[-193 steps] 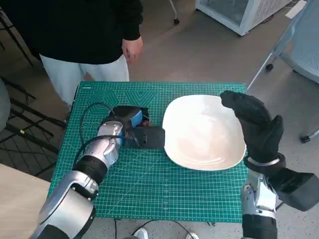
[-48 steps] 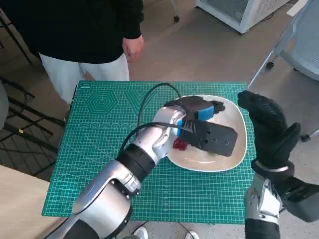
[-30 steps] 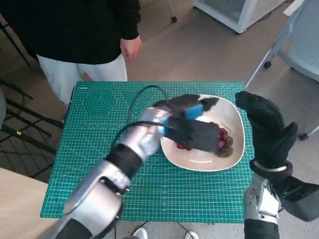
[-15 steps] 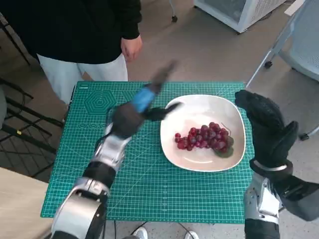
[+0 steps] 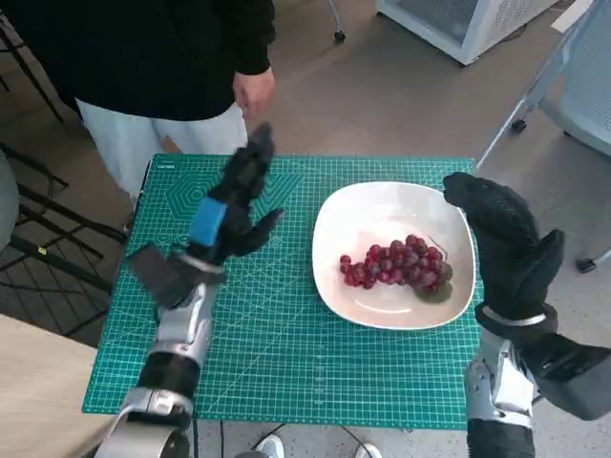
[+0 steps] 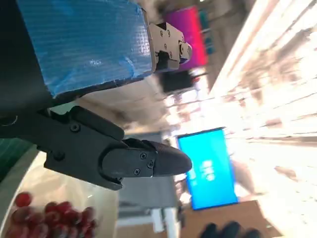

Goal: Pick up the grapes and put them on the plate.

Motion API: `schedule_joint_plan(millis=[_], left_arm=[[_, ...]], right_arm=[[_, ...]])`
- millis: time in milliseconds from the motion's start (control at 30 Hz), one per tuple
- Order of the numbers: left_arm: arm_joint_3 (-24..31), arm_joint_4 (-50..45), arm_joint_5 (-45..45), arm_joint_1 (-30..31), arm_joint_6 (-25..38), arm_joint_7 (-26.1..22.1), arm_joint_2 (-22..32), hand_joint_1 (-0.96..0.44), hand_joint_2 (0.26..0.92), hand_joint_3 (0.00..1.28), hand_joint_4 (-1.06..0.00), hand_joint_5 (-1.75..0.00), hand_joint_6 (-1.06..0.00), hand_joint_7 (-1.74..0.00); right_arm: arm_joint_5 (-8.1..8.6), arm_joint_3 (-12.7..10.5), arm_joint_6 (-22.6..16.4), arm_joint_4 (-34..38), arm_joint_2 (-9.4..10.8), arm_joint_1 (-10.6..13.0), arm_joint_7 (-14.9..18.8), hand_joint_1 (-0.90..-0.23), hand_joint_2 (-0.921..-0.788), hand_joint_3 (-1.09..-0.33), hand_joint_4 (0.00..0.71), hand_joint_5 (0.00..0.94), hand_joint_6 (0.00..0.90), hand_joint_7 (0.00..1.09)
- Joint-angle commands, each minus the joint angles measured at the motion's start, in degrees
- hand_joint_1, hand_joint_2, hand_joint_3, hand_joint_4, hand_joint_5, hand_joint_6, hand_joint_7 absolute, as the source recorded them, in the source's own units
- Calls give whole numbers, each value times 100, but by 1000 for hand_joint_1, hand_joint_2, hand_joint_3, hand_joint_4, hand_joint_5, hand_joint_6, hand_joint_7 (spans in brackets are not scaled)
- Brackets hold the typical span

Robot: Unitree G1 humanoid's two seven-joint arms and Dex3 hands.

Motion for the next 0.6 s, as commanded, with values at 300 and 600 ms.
schedule_joint_plan(millis=[300, 600], left_arm=[[103, -659, -337, 518, 84, -71, -85, -554, 921, 286, -81, -11, -221, -29], [176, -735, -638, 733, 117, -348, -48, -505, 921, 270, -145, -28, -291, -52]], right_arm=[[-52, 67, 65, 112, -24, -59, 44, -527, -921, -571, 228, 0, 135, 221], [-22, 67, 129, 132, -50, -100, 83, -525, -921, -574, 230, 2, 145, 233]])
